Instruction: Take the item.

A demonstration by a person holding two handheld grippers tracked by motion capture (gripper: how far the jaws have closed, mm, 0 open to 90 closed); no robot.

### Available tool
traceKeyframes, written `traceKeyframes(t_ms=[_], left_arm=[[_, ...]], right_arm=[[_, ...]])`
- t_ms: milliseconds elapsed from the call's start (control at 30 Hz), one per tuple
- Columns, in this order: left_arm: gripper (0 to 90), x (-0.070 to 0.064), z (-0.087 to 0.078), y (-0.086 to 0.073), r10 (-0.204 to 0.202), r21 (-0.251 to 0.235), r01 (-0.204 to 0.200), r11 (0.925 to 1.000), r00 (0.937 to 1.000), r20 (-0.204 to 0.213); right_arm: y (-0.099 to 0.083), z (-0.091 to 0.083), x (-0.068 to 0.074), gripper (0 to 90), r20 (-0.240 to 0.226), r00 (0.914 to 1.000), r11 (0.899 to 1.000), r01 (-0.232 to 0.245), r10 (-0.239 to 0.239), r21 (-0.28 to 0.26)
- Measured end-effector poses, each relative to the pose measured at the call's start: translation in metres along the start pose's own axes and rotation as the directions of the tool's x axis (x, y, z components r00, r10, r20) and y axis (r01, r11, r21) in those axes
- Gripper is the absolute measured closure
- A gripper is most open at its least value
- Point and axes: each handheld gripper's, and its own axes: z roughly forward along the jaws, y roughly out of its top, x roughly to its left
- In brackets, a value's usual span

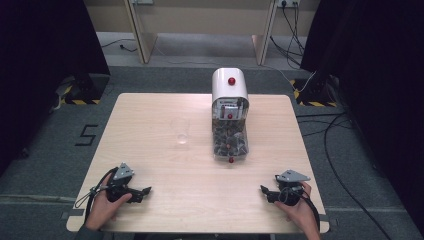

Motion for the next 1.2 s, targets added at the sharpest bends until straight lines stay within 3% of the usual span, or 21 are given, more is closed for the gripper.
traceKeyframes(t_ms=[433,533,600,767,833,900,1000,1200], left_arm=[[0.0,0.0,0.0,0.0,0.0,0.0,0.0,1.0,1.0,0.0],[0.0,0.0,0.0,0.0,0.0,0.0,0.0,1.0,1.0,0.0],[0.0,0.0,0.0,0.0,0.0,0.0,0.0,1.0,1.0,0.0],[0.0,0.0,0.0,0.0,0.0,0.0,0.0,1.0,1.0,0.0],[0.0,0.0,0.0,0.0,0.0,0.0,0.0,1.0,1.0,0.0],[0.0,0.0,0.0,0.0,0.0,0.0,0.0,1.0,1.0,0.0],[0.0,0.0,0.0,0.0,0.0,0.0,0.0,1.0,1.0,0.0],[0.0,0.0,0.0,0.0,0.0,0.0,0.0,1.0,1.0,0.0]], right_arm=[[0.001,0.001,-0.001,27.9,0.003,1.0,1.0,0.009,-0.009,-0.003],[0.0,0.0,-0.003,28.8,-0.016,0.9998,1.0,0.014,-0.014,0.004],[0.001,-0.001,-0.006,30.1,0.005,0.9999,1.0,0.009,-0.009,0.002],[0.008,-0.005,-0.009,30.1,0.027,0.9996,0.999,-0.004,0.005,-0.049],[0.021,-0.012,-0.007,30.8,0.036,0.9992,0.995,0.02,-0.016,-0.1],[0.027,-0.013,-0.007,31.5,0.035,0.999,0.993,0.033,-0.03,-0.112],[0.05,-0.016,-0.001,35.5,0.033,0.9964,0.984,0.082,-0.078,-0.158],[0.072,-0.013,0.002,40.6,0.028,0.9911,0.973,0.133,-0.13,-0.19]])
